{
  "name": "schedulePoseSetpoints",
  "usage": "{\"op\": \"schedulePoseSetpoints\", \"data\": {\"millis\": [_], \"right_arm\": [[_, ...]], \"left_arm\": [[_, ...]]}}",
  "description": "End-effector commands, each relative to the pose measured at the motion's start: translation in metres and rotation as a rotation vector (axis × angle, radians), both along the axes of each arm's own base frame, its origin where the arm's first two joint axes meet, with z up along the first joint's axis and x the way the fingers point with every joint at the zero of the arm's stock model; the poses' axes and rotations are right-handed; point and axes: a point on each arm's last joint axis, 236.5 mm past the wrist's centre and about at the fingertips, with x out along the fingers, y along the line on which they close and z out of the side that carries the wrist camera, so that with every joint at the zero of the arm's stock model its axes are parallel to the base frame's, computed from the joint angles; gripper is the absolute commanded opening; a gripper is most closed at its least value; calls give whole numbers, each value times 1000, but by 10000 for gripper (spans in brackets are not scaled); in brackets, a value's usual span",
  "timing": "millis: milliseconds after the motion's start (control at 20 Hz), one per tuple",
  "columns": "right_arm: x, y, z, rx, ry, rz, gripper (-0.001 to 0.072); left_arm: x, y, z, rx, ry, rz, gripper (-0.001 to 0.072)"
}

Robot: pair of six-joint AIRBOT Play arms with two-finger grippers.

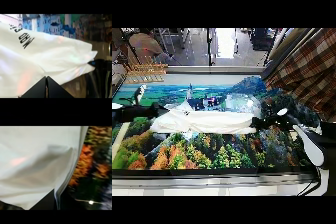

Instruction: Fold the clothes and pants, and hang the long-sleeved shirts on hangers.

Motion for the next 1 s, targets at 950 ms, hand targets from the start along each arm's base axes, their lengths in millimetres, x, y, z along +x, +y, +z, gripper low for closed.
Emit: {"op": "schedulePoseSetpoints", "data": {"millis": [950], "right_arm": [[-3, 331, 144, 153, -471, 182, 15]], "left_arm": [[-19, 27, 77, 420, -47, 31, 7]]}}
